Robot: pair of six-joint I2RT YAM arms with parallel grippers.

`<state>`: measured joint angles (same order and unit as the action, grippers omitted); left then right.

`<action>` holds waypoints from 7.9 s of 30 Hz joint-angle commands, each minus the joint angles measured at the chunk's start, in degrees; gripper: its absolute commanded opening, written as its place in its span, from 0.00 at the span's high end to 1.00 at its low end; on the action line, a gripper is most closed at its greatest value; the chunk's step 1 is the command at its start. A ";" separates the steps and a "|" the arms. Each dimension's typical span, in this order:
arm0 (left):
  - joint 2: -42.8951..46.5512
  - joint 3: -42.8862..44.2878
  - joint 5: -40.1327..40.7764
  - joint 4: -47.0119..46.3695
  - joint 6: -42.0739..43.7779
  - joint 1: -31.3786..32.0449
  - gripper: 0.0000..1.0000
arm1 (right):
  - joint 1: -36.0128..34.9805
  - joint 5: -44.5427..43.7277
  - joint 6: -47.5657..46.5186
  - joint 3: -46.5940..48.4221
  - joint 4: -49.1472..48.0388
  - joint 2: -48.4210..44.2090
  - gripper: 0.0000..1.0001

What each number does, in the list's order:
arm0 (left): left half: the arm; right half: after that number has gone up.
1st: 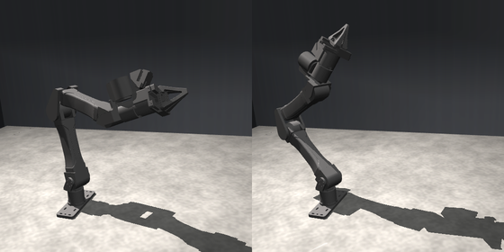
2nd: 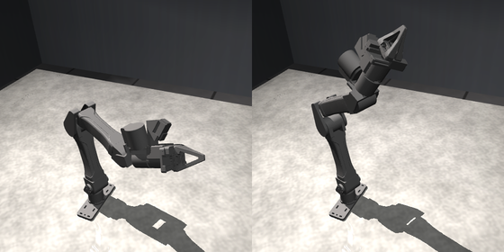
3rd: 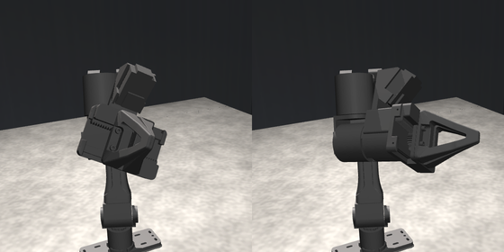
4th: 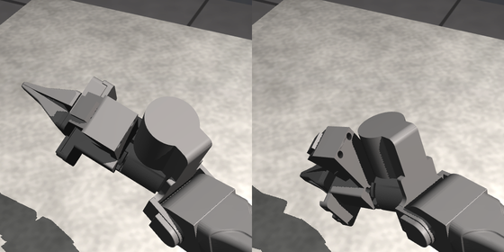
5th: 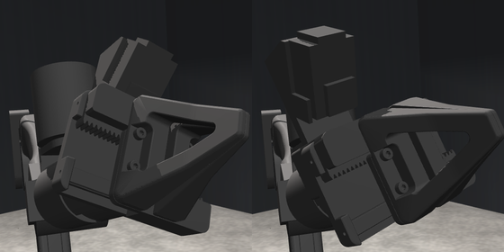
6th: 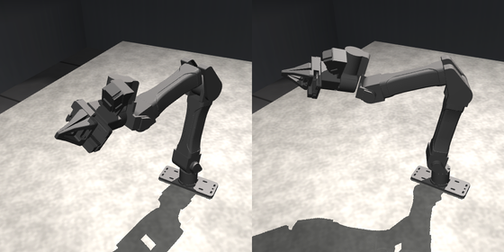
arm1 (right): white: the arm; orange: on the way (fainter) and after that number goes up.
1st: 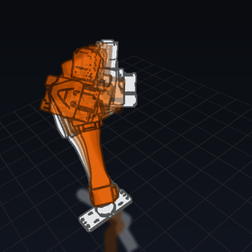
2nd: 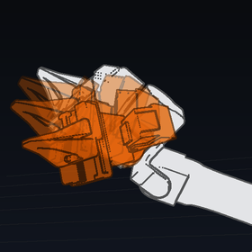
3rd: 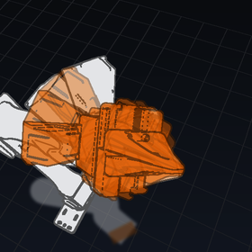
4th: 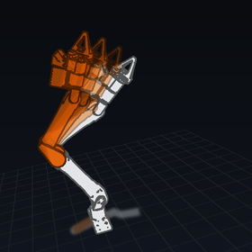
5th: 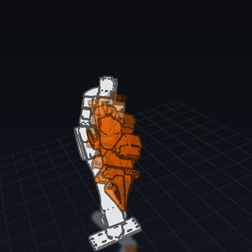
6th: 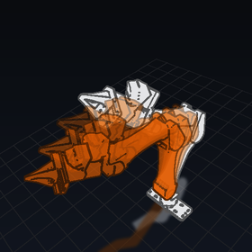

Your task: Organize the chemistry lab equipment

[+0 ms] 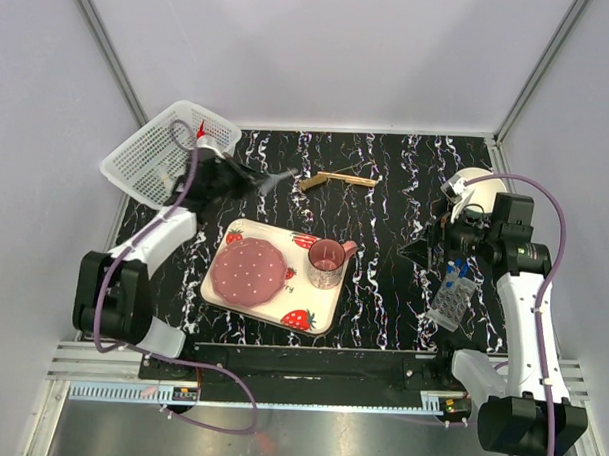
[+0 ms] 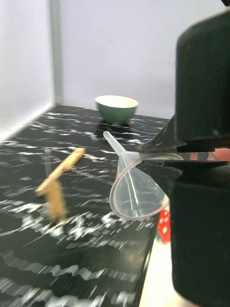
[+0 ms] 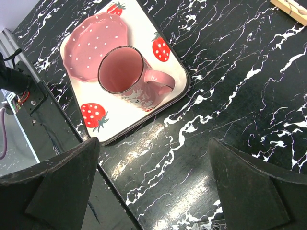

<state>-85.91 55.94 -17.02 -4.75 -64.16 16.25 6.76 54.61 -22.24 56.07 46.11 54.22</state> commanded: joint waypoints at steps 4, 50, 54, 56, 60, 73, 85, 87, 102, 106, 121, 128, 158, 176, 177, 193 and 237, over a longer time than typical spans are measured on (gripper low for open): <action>4.00 0.65 -6.10 -1.05 9.49 -22.21 0.99 | 1.15 2.96 0.79 -0.79 -2.87 -1.92 0.00; -19.98 35.71 -10.34 39.81 59.83 -6.52 0.01 | 3.87 2.69 -1.23 0.53 -0.14 0.28 0.00; -28.68 43.18 0.03 44.74 64.33 -1.41 0.01 | 4.66 3.66 -0.53 -0.17 -0.93 -0.60 0.00; -32.56 46.79 4.87 45.80 67.48 1.22 0.01 | 4.84 3.75 -0.44 -0.61 -1.02 -0.86 0.00; -38.36 52.68 11.12 46.50 71.62 4.84 0.01 | 5.28 4.45 -0.09 -0.79 -1.63 -1.48 0.00; -54.52 70.52 12.46 49.48 79.10 8.71 0.03 | 7.21 6.56 2.29 -2.72 -3.22 -5.26 0.00; -60.51 77.12 7.44 49.84 77.18 8.45 0.16 | 10.64 8.93 5.80 -4.83 -5.94 -7.90 0.00; -61.48 77.82 6.74 49.75 76.64 8.45 0.24 | 10.90 8.94 5.98 -4.57 -5.94 -7.90 0.00; -57.82 72.40 4.27 45.56 74.71 8.53 1.00 | 11.87 7.97 5.89 -5.18 -6.03 -8.42 0.00; -49.11 61.15 3.57 38.34 73.83 8.53 1.00 | 11.87 6.65 4.93 -5.36 -5.59 -8.95 0.00; -17.99 30.03 -7.41 17.60 55.65 7.57 1.00 | 11.96 5.95 -3.59 2.19 7.49 -5.96 0.01; -7.10 18.07 -14.00 7.06 45.37 7.66 1.00 | 11.87 6.21 -5.97 4.30 12.07 -7.11 0.00; 2.86 -3.21 -7.87 -49.90 -10.18 29.18 1.00 | 11.78 28.26 8.67 9.94 -0.98 -6.05 0.00; -5.94 0.04 -0.13 -52.38 -10.72 40.52 1.00 | 0.45 19.59 57.85 -0.27 -50.78 -4.39 0.10; -5.94 0.30 0.05 -52.29 -10.63 40.61 1.00 | -0.34 18.70 55.31 0.17 -47.55 -3.86 0.14; -3.31 0.04 2.25 -45.81 -6.95 41.32 0.81 | -1.75 19.48 51.42 0.00 -43.91 -1.13 0.87; -3.56 11.02 -0.56 -32.86 -4.74 33.14 0.07 | -3.60 26.95 38.41 -3.60 -37.32 -3.50 1.00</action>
<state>-87.68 62.67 -16.08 -32.16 -66.08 49.50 3.70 79.33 18.15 52.66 9.34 51.44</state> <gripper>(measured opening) 0.967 0.009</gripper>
